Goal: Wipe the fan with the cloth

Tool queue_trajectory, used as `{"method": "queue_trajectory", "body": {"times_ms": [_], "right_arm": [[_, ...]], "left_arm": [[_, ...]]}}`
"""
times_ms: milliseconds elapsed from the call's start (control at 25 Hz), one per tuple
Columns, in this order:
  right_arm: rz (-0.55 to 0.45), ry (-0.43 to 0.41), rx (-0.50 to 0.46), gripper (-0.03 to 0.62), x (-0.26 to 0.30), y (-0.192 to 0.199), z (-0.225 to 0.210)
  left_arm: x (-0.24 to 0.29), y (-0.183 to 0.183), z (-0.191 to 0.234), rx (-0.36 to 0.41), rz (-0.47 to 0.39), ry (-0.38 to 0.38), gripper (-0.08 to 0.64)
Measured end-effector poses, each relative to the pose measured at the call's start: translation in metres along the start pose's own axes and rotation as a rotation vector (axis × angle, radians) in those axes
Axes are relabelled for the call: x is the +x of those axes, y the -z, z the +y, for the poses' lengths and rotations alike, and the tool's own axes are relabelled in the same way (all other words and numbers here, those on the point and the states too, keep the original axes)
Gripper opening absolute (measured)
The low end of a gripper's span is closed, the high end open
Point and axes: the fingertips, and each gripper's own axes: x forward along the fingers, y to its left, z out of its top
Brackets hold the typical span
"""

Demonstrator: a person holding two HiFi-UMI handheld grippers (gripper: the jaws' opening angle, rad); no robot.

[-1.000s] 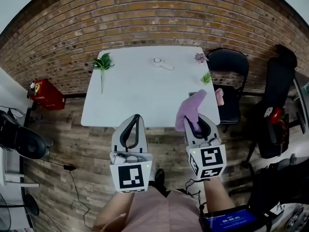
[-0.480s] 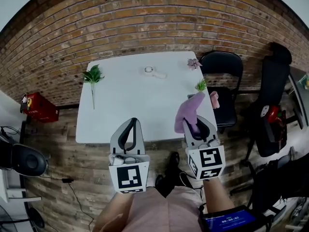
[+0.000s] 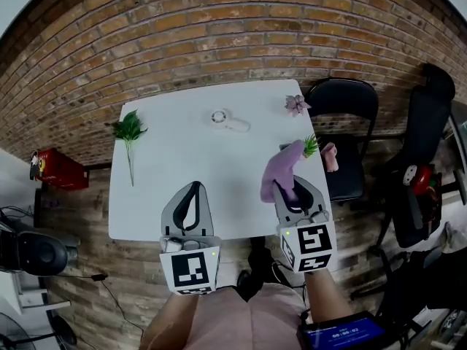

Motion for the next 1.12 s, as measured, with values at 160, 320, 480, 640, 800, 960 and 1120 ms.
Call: {"method": "queue_trajectory", "body": {"times_ms": [160, 320, 480, 640, 800, 960, 1120], "right_arm": [[0.012, -0.028, 0.009, 0.110, 0.049, -0.005, -0.028], [0.012, -0.059, -0.012, 0.110, 0.096, -0.020, -0.053], [-0.012, -0.080, -0.039, 0.110, 0.131, -0.044, -0.077], [-0.061, -0.091, -0.073, 0.110, 0.155, -0.074, -0.094], [-0.082, -0.095, -0.084, 0.110, 0.169, -0.091, -0.101], [-0.055, -0.108, -0.091, 0.110, 0.184, -0.087, -0.104], [0.004, -0.125, -0.084, 0.110, 0.203, -0.068, -0.099]], "left_arm": [[0.052, -0.001, 0.003, 0.021, 0.025, -0.019, 0.012], [0.099, -0.011, 0.010, 0.029, 0.029, -0.059, 0.012], [0.136, -0.028, 0.017, 0.045, 0.018, -0.104, 0.012], [0.163, -0.047, 0.027, 0.071, 0.001, -0.141, 0.012], [0.177, -0.061, 0.037, 0.071, -0.021, -0.171, 0.012], [0.189, -0.059, 0.043, 0.060, -0.010, -0.189, 0.012], [0.196, -0.040, 0.052, 0.043, 0.030, -0.196, 0.012]]}}
